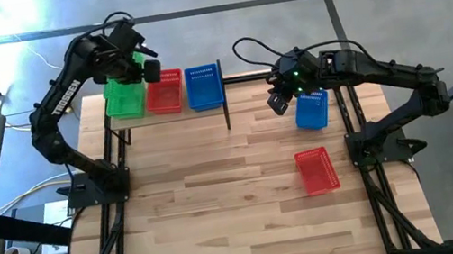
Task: Stack baskets on shelf by color
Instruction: Stack the green basket on top of the red baskets on the shelf
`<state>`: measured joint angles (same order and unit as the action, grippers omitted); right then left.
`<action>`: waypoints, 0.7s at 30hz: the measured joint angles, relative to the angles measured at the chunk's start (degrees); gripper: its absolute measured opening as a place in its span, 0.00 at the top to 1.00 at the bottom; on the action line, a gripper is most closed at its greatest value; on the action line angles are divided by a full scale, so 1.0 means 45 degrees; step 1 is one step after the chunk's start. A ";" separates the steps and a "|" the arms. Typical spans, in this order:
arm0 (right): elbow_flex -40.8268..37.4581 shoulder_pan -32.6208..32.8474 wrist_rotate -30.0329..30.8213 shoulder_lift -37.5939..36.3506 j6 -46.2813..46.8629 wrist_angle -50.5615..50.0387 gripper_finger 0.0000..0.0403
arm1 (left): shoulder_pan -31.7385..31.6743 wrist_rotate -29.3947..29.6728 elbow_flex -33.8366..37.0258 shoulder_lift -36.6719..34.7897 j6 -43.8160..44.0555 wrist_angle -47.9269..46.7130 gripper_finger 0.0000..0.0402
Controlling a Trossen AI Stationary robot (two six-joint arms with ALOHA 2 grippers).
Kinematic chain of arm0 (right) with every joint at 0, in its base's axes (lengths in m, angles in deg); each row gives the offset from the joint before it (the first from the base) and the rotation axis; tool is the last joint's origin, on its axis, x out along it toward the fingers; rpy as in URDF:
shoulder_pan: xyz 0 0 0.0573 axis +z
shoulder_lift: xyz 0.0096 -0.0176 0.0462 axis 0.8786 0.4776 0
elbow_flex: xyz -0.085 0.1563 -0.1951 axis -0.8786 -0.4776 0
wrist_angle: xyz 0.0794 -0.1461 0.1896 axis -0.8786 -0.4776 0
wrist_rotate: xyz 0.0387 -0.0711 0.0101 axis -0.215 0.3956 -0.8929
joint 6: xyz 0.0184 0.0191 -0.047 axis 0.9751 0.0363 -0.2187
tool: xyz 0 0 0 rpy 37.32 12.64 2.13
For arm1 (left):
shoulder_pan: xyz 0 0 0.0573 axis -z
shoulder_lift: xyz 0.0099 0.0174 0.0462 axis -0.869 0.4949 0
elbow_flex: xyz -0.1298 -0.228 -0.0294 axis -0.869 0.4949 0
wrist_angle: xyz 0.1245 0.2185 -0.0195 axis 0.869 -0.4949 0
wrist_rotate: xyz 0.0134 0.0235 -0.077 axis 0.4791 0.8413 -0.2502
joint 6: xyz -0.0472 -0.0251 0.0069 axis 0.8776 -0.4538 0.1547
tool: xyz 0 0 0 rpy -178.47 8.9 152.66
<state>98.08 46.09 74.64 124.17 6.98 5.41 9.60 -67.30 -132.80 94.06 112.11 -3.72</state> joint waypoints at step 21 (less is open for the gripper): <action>0.0000 0.0001 -0.0086 0.0000 -0.0390 0.0000 0.73 | 0.1423 -0.0231 0.0005 0.1498 0.1144 0.0000 1.00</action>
<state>98.08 46.10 74.26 124.17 5.23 5.41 16.00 -68.34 -132.78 100.79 117.26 -3.72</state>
